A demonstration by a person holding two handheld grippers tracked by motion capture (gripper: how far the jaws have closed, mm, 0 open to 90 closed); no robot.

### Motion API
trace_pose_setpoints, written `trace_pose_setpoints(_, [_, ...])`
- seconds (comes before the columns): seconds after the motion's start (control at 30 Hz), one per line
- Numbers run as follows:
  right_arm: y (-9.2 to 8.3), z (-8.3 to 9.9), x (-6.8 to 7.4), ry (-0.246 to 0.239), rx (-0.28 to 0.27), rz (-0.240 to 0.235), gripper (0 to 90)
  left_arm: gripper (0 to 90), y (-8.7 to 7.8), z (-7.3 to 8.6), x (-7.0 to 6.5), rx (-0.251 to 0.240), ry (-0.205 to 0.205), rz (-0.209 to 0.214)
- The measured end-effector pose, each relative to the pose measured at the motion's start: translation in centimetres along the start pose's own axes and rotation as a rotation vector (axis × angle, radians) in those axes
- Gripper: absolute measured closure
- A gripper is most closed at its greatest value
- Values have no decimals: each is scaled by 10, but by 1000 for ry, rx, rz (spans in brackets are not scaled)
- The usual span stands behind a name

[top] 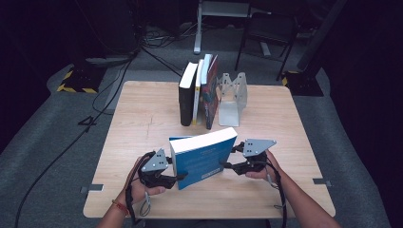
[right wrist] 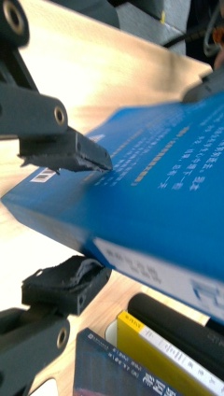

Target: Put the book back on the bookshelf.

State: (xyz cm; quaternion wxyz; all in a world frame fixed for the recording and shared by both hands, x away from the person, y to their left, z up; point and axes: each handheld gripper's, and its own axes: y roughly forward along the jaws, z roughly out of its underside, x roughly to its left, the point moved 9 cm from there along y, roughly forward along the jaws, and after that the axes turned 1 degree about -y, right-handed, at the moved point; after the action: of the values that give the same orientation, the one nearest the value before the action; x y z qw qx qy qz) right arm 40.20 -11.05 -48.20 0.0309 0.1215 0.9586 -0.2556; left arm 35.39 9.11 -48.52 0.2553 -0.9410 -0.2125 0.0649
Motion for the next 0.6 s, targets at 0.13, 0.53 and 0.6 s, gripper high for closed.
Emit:
trace_pose_setpoints(0.13, [-13, 2, 13, -23, 5, -68, 559, 392, -5, -3, 1, -45, -27, 17])
trace_pose_setpoints(0.53, [-23, -53, 39, -73, -95, -39, 546, 348, 2, -14, 2, -81, -68, -10])
trace_pose_setpoints(0.6, [-25, -56, 40, -63, -90, -28, 572, 313, 7, -17, 2, -94, -72, -17])
